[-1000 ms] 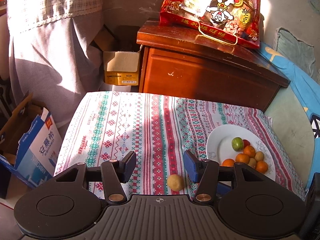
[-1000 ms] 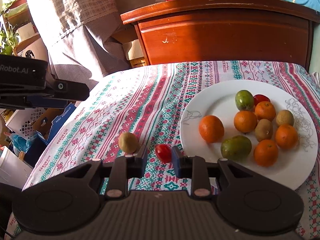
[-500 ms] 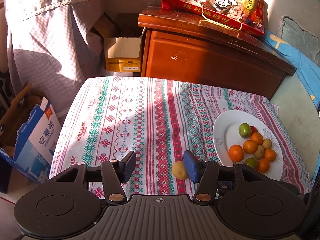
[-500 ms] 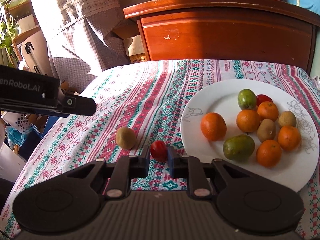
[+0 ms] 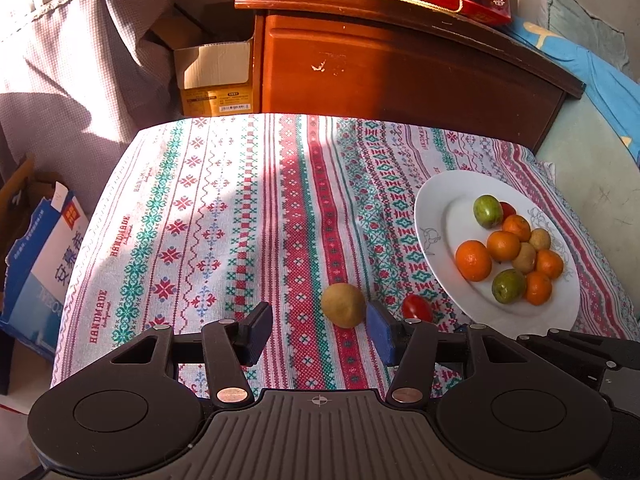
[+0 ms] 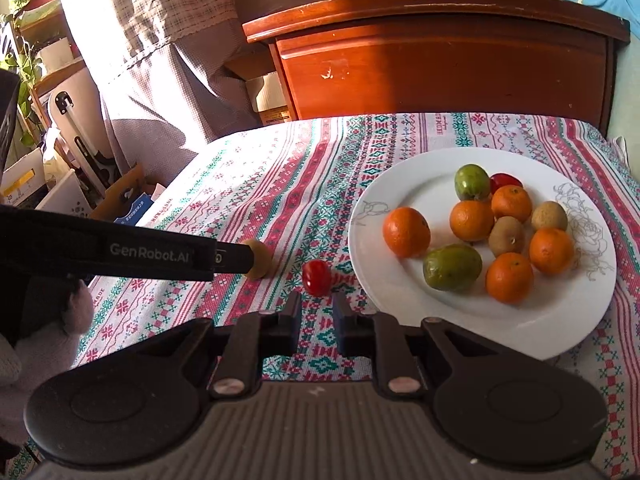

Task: Organize fruits
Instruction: 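Grasp a red cherry tomato with the right tool while the left tool grasps a brown kiwi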

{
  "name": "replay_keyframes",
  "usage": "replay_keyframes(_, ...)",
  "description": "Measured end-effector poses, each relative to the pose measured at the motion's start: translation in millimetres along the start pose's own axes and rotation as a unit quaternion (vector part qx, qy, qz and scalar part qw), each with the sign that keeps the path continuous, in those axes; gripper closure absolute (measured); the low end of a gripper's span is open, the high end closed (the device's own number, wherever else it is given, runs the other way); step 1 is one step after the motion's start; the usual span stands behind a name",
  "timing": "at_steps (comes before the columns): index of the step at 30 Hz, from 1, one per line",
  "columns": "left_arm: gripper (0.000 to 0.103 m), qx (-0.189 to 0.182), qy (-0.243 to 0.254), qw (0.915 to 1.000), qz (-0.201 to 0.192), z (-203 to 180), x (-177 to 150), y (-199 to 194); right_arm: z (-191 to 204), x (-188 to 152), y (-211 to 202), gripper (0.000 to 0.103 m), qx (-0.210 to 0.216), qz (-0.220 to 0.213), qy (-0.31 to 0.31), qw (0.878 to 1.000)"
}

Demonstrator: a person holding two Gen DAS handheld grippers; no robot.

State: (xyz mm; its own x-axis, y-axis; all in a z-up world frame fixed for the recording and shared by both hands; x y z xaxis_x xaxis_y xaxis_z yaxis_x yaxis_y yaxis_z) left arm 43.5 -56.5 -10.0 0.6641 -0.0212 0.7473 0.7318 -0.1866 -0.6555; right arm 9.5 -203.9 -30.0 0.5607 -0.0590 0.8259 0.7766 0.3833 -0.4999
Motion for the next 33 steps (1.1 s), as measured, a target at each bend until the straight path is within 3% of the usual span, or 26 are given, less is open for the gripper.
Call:
replay_keyframes(15,0.058,-0.011,0.03,0.9994,-0.015,-13.6,-7.6,17.6,2.0,1.8,10.4,0.079,-0.008,-0.003,-0.016,1.0)
replay_keyframes(22,0.077,-0.01,0.034,0.9991,-0.022,-13.2,-8.2,19.2,5.7,3.5,15.7,0.077,-0.009,-0.007,-0.026,1.0)
replay_keyframes(33,0.078,-0.016,0.016,0.9993,-0.029,-4.9,-6.2,13.6,5.7,2.1,24.7,0.077,-0.014,-0.005,-0.025,1.0)
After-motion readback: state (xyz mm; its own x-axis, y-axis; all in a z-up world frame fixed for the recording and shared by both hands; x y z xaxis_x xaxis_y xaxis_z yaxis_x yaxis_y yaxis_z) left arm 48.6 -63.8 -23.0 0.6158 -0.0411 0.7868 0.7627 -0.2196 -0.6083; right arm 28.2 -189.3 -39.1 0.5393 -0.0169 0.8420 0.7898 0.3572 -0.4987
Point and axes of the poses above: each gripper's, at about its wrist camera, not at the fingertips, and y roughly the way its jaws point, z to its left, x to its top, the point moved 4 cm from there along y, roughly the way its jaws point, and after that the axes turned 9 degrees about -z, right-handed, at the moved point
